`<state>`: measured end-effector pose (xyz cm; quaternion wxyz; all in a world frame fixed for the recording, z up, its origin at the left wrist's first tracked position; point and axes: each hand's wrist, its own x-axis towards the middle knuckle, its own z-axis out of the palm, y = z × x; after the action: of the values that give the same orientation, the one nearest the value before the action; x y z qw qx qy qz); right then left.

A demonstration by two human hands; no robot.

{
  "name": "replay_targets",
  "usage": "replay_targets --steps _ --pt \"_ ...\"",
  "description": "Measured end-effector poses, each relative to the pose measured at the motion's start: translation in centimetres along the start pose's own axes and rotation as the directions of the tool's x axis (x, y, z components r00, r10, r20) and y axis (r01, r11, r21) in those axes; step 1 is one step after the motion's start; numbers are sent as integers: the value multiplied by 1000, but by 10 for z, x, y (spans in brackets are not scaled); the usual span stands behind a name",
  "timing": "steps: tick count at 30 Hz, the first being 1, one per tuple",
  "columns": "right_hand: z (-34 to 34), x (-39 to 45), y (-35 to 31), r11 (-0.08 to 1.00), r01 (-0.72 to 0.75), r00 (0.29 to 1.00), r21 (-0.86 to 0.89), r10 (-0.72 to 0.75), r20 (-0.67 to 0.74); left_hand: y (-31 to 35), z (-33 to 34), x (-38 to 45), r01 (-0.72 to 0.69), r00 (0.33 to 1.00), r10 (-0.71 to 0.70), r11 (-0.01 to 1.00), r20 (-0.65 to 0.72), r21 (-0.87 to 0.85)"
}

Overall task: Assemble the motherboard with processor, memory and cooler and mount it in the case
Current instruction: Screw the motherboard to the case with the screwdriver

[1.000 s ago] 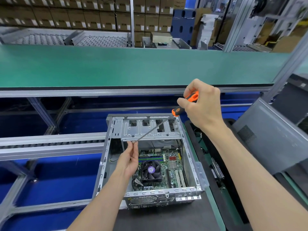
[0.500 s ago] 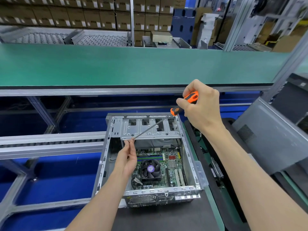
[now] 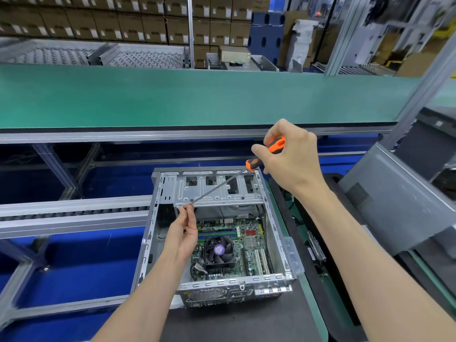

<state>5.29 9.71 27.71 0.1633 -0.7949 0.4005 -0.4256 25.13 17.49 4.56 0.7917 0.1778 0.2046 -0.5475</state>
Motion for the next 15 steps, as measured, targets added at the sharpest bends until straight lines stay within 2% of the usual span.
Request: replay_targets --steps 5,9,11,13,15 --pt "-9 8 0 1000 -8 999 9 9 -41 -4 0 0 4 1000 -7 992 24 127" --pt "-15 12 2 1000 -3 998 -8 2 -56 -4 -3 0 -3 998 18 969 -59 245" --pt "-16 13 4 1000 10 998 -28 -11 -59 -6 -8 5 -8 986 75 912 -148 410" --pt "-17 13 5 996 39 996 -81 -45 -75 -11 -9 12 15 969 136 803 -208 595" --pt "-18 16 5 993 60 994 -106 -69 -79 -19 -1 18 26 957 181 727 -228 686"
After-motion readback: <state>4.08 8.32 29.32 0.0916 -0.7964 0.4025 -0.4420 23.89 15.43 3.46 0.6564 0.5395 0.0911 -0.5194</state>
